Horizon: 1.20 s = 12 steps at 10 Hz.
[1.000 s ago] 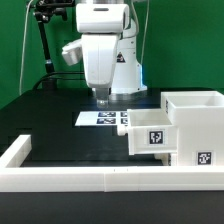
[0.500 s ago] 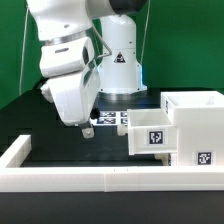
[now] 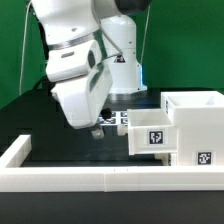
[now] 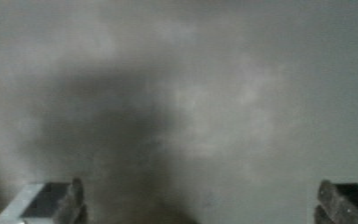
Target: Assemble drawer
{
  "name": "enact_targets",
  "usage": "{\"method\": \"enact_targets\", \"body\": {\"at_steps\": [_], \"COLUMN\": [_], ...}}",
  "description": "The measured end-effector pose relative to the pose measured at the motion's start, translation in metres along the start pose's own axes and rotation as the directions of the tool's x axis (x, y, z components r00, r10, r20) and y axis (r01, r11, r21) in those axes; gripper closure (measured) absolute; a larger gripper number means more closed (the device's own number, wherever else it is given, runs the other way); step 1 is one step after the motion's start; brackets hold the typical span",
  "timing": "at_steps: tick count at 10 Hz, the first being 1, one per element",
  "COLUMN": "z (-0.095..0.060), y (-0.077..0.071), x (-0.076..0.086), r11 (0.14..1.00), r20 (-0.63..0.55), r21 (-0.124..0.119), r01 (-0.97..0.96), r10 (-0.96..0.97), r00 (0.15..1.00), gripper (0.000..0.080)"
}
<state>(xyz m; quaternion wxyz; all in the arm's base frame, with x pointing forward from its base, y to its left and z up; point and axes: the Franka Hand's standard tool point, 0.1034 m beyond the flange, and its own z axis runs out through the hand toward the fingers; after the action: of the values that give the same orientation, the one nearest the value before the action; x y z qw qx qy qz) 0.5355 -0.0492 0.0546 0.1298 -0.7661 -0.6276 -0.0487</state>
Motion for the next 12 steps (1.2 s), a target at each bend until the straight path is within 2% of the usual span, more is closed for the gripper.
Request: {"method": "enact_targets", "body": {"at_steps": [4,9,12], "z": [-0.001,-0.002,0.001], "y": [0.004,0.005,0.003], "x": [0.037,0.043,0.04], "r11": [1.0,0.994,0.987], "r20": [-0.016,0.021,0.028], "r21": [-0.005,-0.006,-0.001], "r01": [-0.019,-0.112,-0.16], "r10": [0.019,0.112,0.16], "r00": [1.0,0.993,0.987], "gripper": [0.015,0.015,0.015]}}
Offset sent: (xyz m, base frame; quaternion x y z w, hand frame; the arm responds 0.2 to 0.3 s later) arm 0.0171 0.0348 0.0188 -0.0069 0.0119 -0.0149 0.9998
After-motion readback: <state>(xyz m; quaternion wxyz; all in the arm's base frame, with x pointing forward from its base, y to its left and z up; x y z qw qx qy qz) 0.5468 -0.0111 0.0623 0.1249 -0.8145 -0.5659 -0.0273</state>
